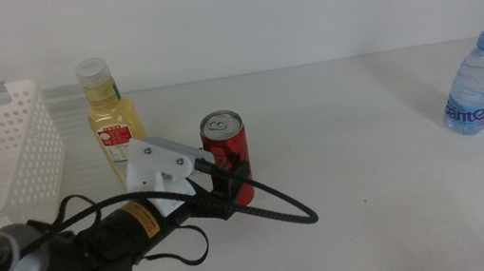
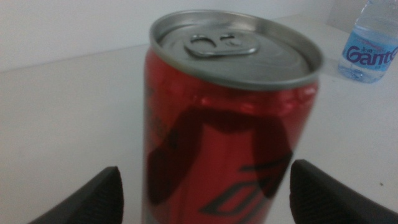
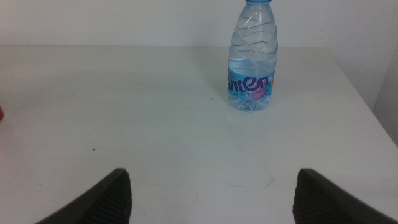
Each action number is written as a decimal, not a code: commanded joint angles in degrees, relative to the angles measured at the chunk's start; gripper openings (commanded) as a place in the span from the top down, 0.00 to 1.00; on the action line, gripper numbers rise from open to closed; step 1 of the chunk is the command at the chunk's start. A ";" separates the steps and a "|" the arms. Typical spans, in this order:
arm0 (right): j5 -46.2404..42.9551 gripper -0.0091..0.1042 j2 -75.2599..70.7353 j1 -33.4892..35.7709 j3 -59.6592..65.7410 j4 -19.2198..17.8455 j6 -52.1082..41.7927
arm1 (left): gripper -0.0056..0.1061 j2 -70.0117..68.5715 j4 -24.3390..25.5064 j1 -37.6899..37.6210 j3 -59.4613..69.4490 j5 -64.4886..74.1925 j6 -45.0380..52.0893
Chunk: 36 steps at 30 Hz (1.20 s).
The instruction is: Use arms to grab the bottles and put them into the dustbin to the left of the table.
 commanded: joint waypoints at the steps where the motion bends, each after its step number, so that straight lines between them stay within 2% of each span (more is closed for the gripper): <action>1: -4.03 0.32 -1.57 -0.25 -0.47 -0.60 -0.72 | 0.19 -0.82 0.61 -0.17 -3.06 -5.12 -1.51; 6: -4.03 0.32 -1.57 -0.25 -0.47 -0.60 -0.72 | 0.19 2.25 1.88 -0.17 -7.15 -5.00 -5.06; 17: -4.03 0.32 -1.57 -0.25 -0.47 -0.60 -0.72 | 0.21 6.50 4.64 -0.17 -12.86 -3.52 -6.29; 21: -4.03 0.32 -1.57 -0.25 -0.47 -0.60 -0.72 | 0.35 6.50 4.83 -0.22 -13.35 -0.29 -6.29; 30: -4.03 0.32 -1.57 -0.25 -0.47 -0.60 -0.72 | 0.88 6.50 5.96 -0.29 -13.49 0.47 -4.19; 33: -4.03 0.32 -1.57 -0.25 -0.47 -0.60 -0.72 | 0.95 6.06 6.20 -0.29 -13.49 0.47 -4.27; 36: -4.03 0.32 -1.57 -0.25 -0.47 -0.60 -0.72 | 0.94 3.99 6.83 -0.29 -13.49 1.95 -4.21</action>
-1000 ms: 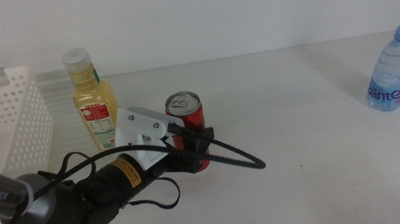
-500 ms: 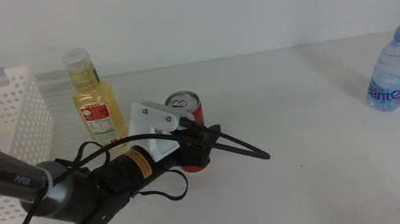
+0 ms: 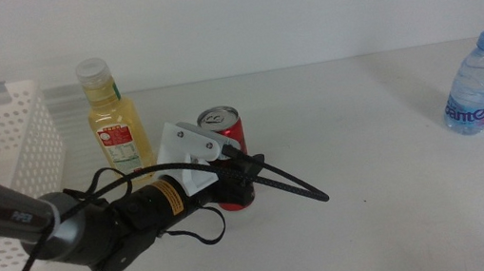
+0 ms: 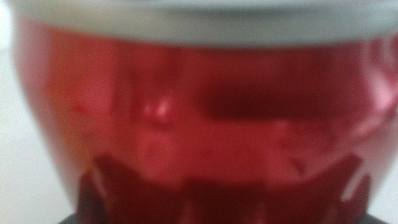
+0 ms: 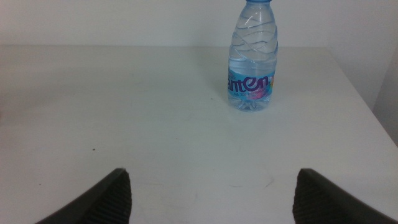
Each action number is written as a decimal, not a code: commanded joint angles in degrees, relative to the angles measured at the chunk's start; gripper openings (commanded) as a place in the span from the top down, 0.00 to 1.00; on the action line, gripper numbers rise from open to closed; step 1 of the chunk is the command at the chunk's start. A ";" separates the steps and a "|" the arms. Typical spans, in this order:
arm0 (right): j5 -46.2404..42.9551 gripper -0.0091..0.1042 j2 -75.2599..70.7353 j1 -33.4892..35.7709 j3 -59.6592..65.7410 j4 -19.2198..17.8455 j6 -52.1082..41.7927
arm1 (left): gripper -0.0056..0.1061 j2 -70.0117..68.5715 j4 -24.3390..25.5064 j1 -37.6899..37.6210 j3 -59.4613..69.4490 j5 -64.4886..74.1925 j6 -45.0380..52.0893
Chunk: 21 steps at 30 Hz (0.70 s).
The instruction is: Use arms to grab the bottles and put them into the dustbin to the left of the table.
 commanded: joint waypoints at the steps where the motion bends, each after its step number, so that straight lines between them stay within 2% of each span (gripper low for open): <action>1: -4.03 0.32 -1.57 -0.25 -0.47 -0.60 -0.72 | 0.94 -5.58 -0.64 -0.23 -1.22 -2.03 -0.43; 9: -4.03 0.32 -1.57 -0.25 -0.47 -0.60 -0.72 | 0.85 -19.47 -0.64 0.26 -1.22 19.01 -2.55; 12: -4.03 0.32 -1.57 -0.25 -0.47 -0.60 -0.72 | 0.84 -24.02 1.58 1.22 -1.22 24.02 -4.27; 17: -4.03 0.32 -1.57 -0.25 -0.47 -0.60 -0.72 | 0.85 -31.73 10.75 2.46 -1.42 33.71 -14.50; 21: -4.03 0.32 -1.57 -0.25 -0.47 -0.60 -0.72 | 0.88 -35.56 21.70 2.89 -3.27 40.13 -24.86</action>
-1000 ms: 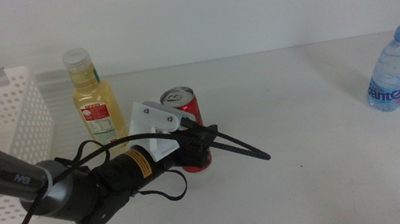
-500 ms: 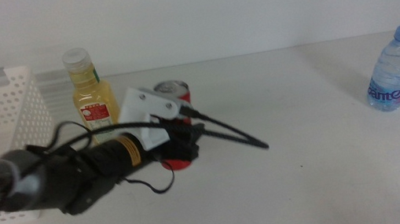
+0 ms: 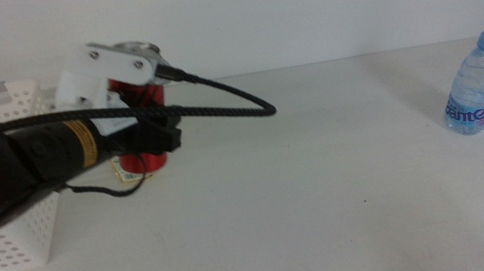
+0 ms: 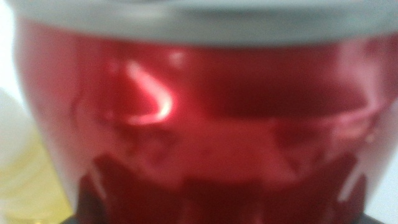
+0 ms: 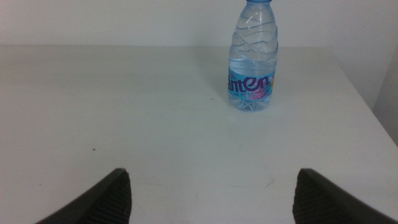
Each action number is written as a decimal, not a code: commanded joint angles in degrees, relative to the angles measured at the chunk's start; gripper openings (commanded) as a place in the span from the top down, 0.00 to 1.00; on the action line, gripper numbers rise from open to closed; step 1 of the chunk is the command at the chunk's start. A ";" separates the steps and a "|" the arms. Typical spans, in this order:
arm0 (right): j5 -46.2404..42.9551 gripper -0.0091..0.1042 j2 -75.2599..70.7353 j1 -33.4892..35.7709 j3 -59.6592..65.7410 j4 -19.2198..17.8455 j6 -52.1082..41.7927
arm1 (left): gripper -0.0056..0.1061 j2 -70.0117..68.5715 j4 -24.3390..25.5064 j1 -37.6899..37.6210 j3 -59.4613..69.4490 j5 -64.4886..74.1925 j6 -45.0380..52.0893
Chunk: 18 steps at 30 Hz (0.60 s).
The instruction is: Use arms to grab the bottles and put them into the dustbin to the left of the table.
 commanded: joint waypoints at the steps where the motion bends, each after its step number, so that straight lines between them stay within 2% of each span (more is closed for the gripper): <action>1: -4.03 0.32 -1.57 -0.25 -0.47 -0.60 -0.72 | 0.89 -4.63 7.25 0.04 -3.67 -0.24 -8.40; 5: -4.03 0.32 -1.57 -0.25 -0.47 -0.60 -0.72 | 0.89 -6.46 18.62 -0.03 -5.35 0.68 -19.84; 10: -4.03 0.32 -1.57 -0.25 -0.47 -0.60 -0.72 | 0.89 -6.80 27.52 -0.03 -6.03 0.69 -28.08; 13: -4.03 0.32 -1.57 -0.25 -0.47 -0.60 -0.72 | 0.89 -6.69 30.24 -0.03 -6.03 0.75 -29.58; 18: -4.03 0.32 -1.57 -0.25 -0.47 -0.60 -0.72 | 0.89 -6.84 30.08 0.12 -6.03 0.45 -31.56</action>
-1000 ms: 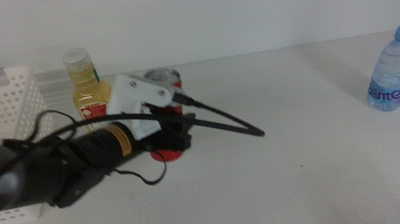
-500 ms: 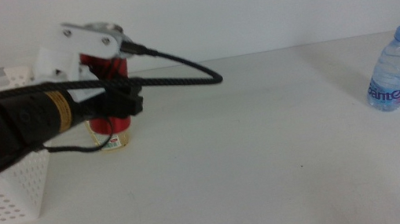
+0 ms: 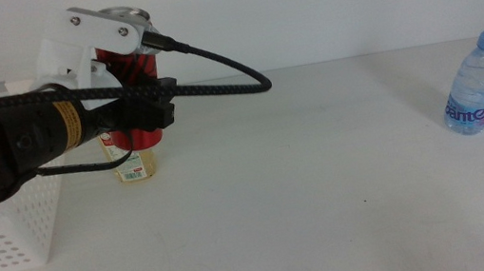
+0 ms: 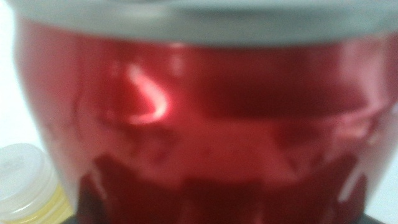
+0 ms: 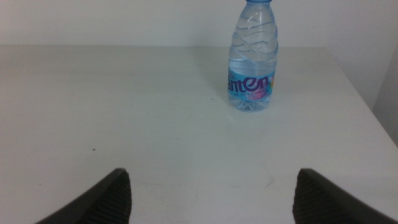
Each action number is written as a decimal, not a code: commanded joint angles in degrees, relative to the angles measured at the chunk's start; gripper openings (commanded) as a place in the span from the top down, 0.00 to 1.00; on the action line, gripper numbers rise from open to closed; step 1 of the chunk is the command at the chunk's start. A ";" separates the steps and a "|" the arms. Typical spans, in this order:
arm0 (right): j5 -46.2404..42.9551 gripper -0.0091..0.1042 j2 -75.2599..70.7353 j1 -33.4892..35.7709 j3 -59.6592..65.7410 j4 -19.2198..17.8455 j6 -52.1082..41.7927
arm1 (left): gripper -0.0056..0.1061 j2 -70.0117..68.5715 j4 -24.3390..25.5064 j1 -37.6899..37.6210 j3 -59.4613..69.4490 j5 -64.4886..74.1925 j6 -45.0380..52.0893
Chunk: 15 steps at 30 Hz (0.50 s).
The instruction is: Use arms to grab the bottles and put them into the dustbin to the left of the table.
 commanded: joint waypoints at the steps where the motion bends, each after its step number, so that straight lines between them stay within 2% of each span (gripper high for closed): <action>1: -4.03 0.32 -1.57 -0.25 -0.47 -0.60 -0.72 | 0.89 -2.84 -1.96 0.47 -2.45 -1.87 -1.53; 3: -4.03 0.32 -1.57 -0.25 -0.47 -0.60 -0.72 | 0.91 -3.33 -6.82 0.47 -2.52 -1.39 0.05; 6: -4.03 0.32 -1.57 -0.25 -0.47 -0.60 -0.72 | 0.95 -4.49 -15.64 0.64 -2.58 -0.28 8.45; 8: -4.03 0.32 -1.57 -0.25 -0.47 -0.60 -0.72 | 0.99 -5.41 -23.57 0.59 -2.58 3.30 17.06; 15: -4.03 0.32 -1.57 -0.25 -0.47 -0.60 -0.72 | 0.99 -6.56 -51.93 0.65 -6.12 22.44 50.93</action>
